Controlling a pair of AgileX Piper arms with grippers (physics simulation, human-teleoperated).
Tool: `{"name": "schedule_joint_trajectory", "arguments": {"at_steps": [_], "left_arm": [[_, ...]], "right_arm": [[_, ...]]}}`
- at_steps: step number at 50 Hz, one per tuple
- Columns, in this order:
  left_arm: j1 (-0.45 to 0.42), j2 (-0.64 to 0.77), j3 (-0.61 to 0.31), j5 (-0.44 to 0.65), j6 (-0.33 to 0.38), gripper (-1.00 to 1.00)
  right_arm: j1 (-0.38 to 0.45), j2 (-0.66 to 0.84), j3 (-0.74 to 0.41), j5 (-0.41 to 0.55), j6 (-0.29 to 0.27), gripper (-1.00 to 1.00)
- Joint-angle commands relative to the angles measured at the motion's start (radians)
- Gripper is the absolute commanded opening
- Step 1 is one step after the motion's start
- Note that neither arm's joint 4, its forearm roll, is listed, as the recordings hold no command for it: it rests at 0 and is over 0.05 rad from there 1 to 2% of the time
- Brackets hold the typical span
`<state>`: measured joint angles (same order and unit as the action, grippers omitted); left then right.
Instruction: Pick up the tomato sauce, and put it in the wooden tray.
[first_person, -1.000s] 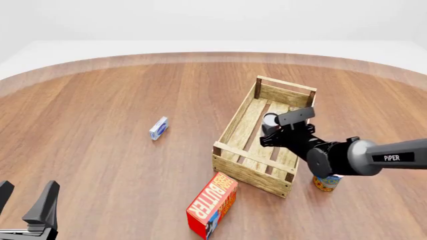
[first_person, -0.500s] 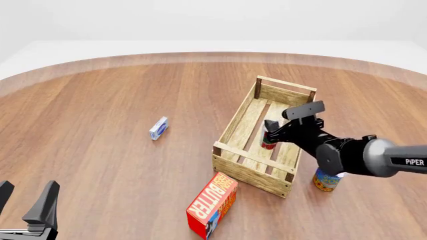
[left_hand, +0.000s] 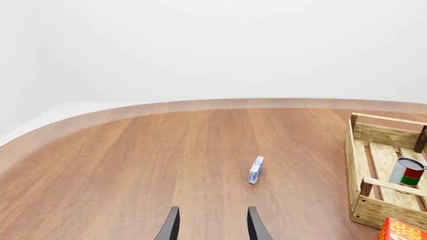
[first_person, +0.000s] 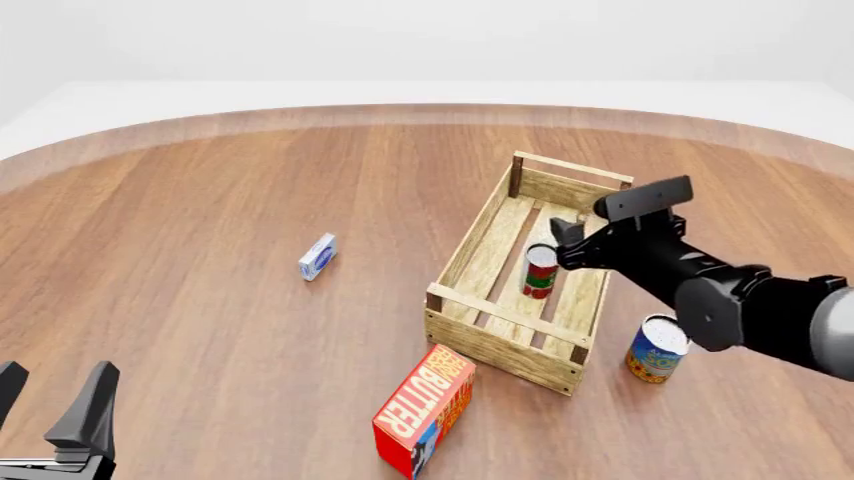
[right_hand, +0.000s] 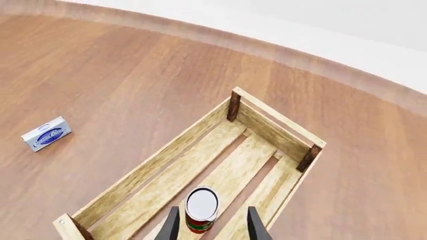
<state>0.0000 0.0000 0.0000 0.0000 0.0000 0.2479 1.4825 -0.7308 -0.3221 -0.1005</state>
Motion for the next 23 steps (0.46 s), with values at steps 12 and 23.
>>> {"name": "schedule_joint_trajectory", "arguments": {"at_steps": [12,23], "left_arm": [[0.000,0.000,0.000,0.000,0.000,1.00],[0.000,0.000,0.000,0.000,0.000,1.00]], "right_arm": [[-0.015,-0.235,0.061,0.122,-0.017,1.00],[-0.016,-0.347,0.090,0.175,-0.004,1.00]]}}
